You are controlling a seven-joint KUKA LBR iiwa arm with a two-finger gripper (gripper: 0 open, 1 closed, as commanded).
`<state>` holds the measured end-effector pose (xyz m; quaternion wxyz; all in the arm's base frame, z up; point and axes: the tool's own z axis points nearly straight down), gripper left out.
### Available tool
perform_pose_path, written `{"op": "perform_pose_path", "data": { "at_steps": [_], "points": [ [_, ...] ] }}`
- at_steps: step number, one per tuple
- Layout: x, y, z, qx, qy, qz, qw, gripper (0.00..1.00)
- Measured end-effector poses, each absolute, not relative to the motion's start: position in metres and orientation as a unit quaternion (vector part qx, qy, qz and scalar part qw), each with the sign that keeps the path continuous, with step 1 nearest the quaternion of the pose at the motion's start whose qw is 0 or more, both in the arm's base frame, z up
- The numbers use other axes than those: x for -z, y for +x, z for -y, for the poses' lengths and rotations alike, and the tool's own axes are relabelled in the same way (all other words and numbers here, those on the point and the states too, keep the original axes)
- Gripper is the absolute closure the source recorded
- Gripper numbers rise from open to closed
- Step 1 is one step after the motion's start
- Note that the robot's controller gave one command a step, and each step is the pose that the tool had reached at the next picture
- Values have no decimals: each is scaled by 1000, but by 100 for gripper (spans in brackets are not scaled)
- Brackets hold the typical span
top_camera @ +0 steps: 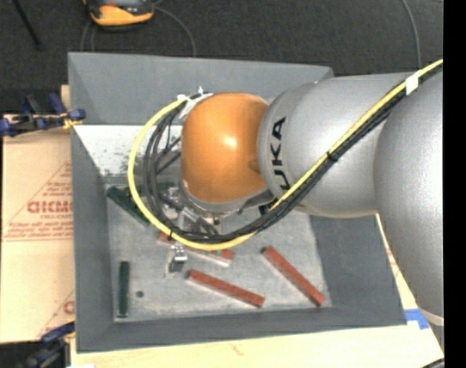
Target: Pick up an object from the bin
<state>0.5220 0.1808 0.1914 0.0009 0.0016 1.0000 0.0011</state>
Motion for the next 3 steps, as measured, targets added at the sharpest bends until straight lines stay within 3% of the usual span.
{"op": "perform_pose_path", "data": {
  "at_steps": [1,2,3],
  "points": [
    [-130,531,-158,-2,7,-1000,4,0],
    [-88,549,-132,-2,-56,-998,7,0],
    [-82,528,-62,-1,-33,-999,-2,100]
  ]
}}
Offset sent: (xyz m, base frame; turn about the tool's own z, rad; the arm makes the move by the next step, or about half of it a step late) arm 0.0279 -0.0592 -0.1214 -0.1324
